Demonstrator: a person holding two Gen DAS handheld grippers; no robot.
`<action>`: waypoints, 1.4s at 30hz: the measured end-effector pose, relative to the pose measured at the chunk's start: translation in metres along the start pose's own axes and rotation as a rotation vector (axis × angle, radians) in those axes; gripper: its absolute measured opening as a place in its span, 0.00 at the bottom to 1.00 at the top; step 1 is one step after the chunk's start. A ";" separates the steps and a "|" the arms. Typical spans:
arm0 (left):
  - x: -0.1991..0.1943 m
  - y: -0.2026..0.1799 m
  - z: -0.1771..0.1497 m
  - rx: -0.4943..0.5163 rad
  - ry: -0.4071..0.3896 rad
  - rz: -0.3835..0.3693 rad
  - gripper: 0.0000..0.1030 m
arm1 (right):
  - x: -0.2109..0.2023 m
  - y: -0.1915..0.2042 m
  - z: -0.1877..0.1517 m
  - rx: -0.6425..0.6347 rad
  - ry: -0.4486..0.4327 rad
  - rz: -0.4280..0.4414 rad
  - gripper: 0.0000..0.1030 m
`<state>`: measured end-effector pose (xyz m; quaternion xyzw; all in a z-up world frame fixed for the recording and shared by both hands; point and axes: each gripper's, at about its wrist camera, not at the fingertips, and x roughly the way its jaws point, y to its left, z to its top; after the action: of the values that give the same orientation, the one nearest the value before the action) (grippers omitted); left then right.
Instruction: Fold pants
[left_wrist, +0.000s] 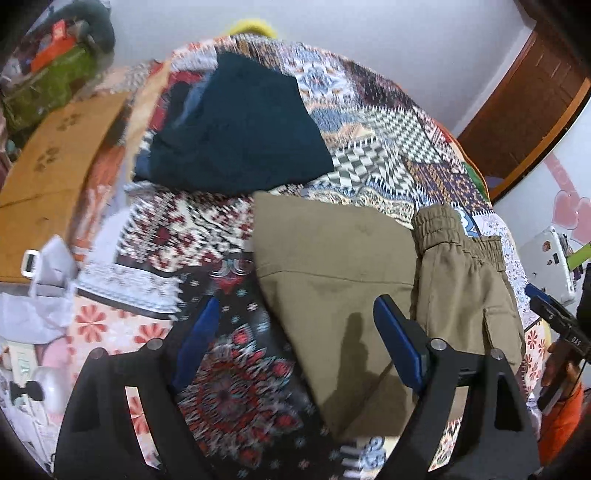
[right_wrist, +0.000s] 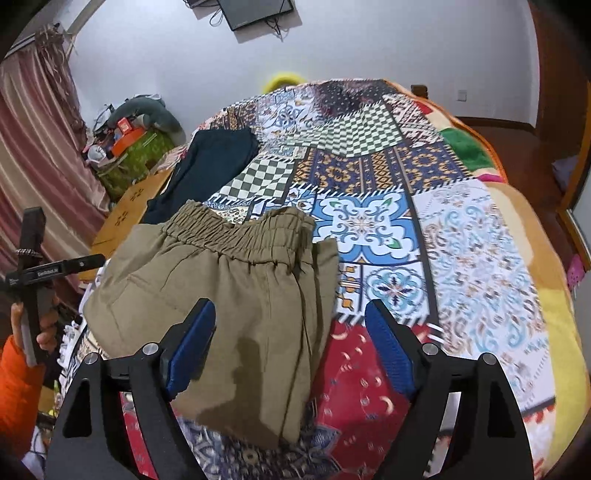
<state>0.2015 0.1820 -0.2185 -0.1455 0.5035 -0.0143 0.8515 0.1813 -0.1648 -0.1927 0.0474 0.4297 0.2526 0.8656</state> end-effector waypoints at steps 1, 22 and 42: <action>0.007 0.000 0.002 -0.005 0.018 -0.009 0.83 | 0.007 0.000 0.001 0.002 0.013 0.003 0.78; 0.029 -0.024 0.018 0.036 0.035 -0.114 0.19 | 0.072 -0.032 0.006 0.133 0.156 0.196 0.31; -0.063 -0.045 0.070 0.177 -0.236 0.019 0.07 | 0.033 0.031 0.079 -0.090 -0.033 0.141 0.13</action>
<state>0.2362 0.1657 -0.1215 -0.0657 0.3982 -0.0335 0.9143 0.2464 -0.1119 -0.1574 0.0429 0.3992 0.3313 0.8539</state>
